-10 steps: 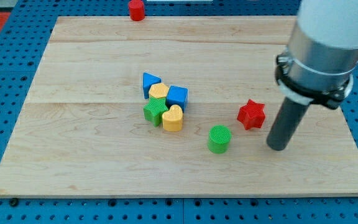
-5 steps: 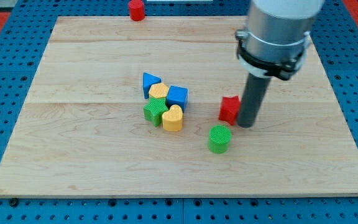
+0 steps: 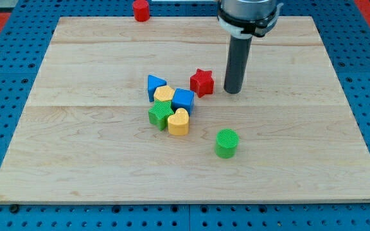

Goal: Place the red star on top of the blue cube

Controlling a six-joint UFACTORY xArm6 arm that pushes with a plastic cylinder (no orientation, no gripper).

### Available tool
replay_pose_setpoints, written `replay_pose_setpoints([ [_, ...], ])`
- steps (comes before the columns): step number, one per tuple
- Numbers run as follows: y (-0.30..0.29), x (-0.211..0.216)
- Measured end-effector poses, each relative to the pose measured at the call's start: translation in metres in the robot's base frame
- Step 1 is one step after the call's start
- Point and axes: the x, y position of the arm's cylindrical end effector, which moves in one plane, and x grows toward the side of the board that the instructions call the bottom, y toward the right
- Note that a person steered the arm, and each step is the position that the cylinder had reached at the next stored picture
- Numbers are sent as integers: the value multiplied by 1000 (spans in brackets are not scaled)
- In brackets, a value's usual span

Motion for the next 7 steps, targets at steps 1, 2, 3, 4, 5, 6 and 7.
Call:
replay_pose_setpoints([
  [1, 0, -20],
  [2, -21, -26],
  [3, -48, -26],
  [4, -83, -22],
  [5, -86, -22],
  [6, -71, -34],
  [7, -24, -11],
])
